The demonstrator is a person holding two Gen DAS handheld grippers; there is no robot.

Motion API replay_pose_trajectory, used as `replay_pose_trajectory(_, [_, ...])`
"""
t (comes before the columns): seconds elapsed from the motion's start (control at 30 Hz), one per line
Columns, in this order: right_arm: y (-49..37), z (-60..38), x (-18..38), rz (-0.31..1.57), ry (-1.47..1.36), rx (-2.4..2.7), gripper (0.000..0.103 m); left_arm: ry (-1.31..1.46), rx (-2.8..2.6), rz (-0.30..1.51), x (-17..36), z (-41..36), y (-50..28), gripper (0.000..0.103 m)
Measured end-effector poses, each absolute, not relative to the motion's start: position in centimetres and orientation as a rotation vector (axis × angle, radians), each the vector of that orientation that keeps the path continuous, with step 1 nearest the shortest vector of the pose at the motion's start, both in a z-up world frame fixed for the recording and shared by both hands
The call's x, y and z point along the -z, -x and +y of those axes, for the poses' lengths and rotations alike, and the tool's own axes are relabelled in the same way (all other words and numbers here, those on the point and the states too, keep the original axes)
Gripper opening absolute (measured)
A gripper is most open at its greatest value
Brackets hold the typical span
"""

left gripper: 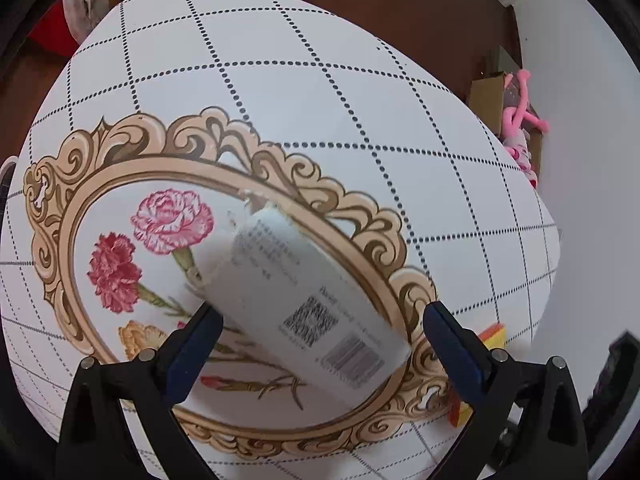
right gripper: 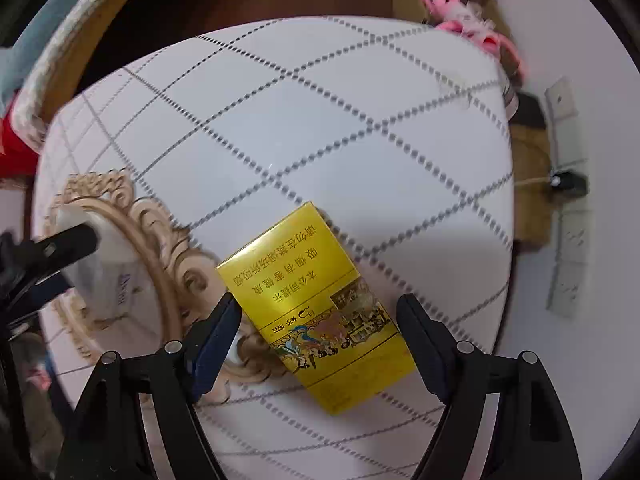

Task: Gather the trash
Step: 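Grasp the white barcode box with the left tool while the right tool grasps the yellow box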

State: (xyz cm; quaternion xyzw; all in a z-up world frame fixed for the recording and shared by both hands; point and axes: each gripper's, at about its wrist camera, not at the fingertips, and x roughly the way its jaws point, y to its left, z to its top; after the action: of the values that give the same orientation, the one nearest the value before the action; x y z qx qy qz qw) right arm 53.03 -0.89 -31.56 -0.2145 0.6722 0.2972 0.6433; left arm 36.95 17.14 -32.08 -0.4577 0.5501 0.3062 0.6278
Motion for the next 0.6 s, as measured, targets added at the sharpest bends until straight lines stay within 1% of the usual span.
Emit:
replay_pose_trajectory(0.03, [-52.8,-0.9,31.4,1.507,0.507,-0.684,0.082,1.038,-0.703,1.256,32.1,17.0,-37.3,0.084])
replay_pose_trajectory(0.07, [-52.6,-0.8,31.2,1.492,0.520,-0.686,0.082,1.018,-0.704,1.257,32.1,16.9,-37.5,0.067])
replay_pose_trajectory(0.1, [-52.6,-0.7,31.2,1.477,0.536,-0.686,0.082,0.977,-0.706,1.260,31.9,16.7,-38.0,0.060])
replay_pose_trajectory(0.17, [-51.9,-0.3,31.2,1.453,0.557,-0.701,0.082,0.891,-0.660,1.259,31.4,15.9,-38.5,0.053])
replay_pose_trajectory(0.23, [-50.8,-0.4,31.6,1.434,0.582,-0.702,0.082,0.810,-0.617,1.266,30.9,15.3,-38.6,0.051])
replay_pose_trajectory(0.4, [-49.6,-0.1,31.8,1.382,0.688,-0.704,0.081,0.457,-0.470,1.367,30.4,12.4,-39.6,0.050])
replay_pose_trajectory(0.43, [-49.2,-0.1,31.7,1.374,0.694,-0.705,0.077,0.402,-0.449,1.388,30.4,11.9,-39.6,0.050])
replay_pose_trajectory(0.47, [-49.1,0.1,31.3,1.375,0.692,-0.702,0.070,0.353,-0.433,1.403,30.4,11.6,-39.4,0.050])
replay_pose_trajectory(0.53, [-48.3,-0.1,31.1,1.423,0.675,-0.698,0.070,0.282,-0.419,1.417,30.4,11.0,-38.7,0.050])
replay_pose_trajectory(0.6, [-47.9,0.2,31.0,1.437,0.660,-0.710,0.070,0.277,-0.399,1.403,30.5,10.9,-37.9,0.051])
